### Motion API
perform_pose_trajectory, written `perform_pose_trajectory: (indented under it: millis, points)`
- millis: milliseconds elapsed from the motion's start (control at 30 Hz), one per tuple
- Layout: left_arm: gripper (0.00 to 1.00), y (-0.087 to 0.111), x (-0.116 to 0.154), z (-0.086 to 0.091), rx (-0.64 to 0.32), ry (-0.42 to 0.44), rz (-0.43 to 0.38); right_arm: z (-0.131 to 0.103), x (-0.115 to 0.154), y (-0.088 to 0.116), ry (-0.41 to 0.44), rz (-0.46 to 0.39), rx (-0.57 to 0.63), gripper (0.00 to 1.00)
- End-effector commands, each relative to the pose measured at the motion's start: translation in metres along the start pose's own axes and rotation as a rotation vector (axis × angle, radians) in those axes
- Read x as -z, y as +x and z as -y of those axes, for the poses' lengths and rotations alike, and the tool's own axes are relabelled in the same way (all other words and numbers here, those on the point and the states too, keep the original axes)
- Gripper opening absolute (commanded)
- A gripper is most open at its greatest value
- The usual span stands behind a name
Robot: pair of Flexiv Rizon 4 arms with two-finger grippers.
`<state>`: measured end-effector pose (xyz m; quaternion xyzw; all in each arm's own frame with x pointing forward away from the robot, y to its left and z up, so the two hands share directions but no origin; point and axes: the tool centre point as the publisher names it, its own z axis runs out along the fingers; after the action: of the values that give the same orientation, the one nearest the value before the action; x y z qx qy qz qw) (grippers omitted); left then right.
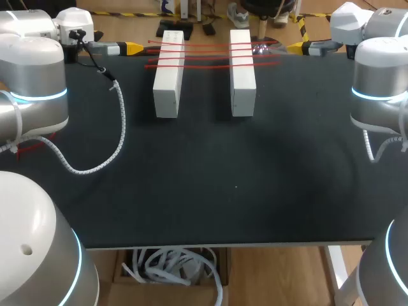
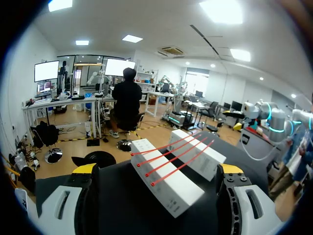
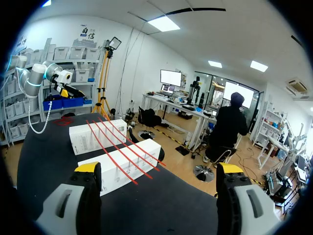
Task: Grab the tape and strap the tape.
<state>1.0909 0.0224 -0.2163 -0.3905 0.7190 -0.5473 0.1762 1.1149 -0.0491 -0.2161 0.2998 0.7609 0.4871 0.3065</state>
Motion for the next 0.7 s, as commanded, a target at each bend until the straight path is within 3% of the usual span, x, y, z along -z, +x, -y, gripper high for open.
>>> perform_pose_trajectory:
  millis: [33, 400, 500, 700]
  points:
    - [1.00, 0.000, -0.001, -0.001, -0.001, 0.005, 0.002, 0.000, 0.000, 0.000, -0.002, 0.000, 0.000, 1.00]
    - [1.00, 0.000, 0.000, -0.001, -0.012, 0.007, -0.009, 0.000, 0.000, 0.000, -0.002, 0.000, 0.000, 1.00]
    - [1.00, 0.003, 0.000, 0.002, -0.063, 0.019, -0.065, 0.000, 0.000, 0.000, -0.002, 0.000, 0.000, 1.00]
    - [1.00, 0.016, 0.001, 0.004, -0.198, 0.037, -0.259, 0.000, 0.000, 0.000, -0.002, 0.000, 0.000, 1.00]
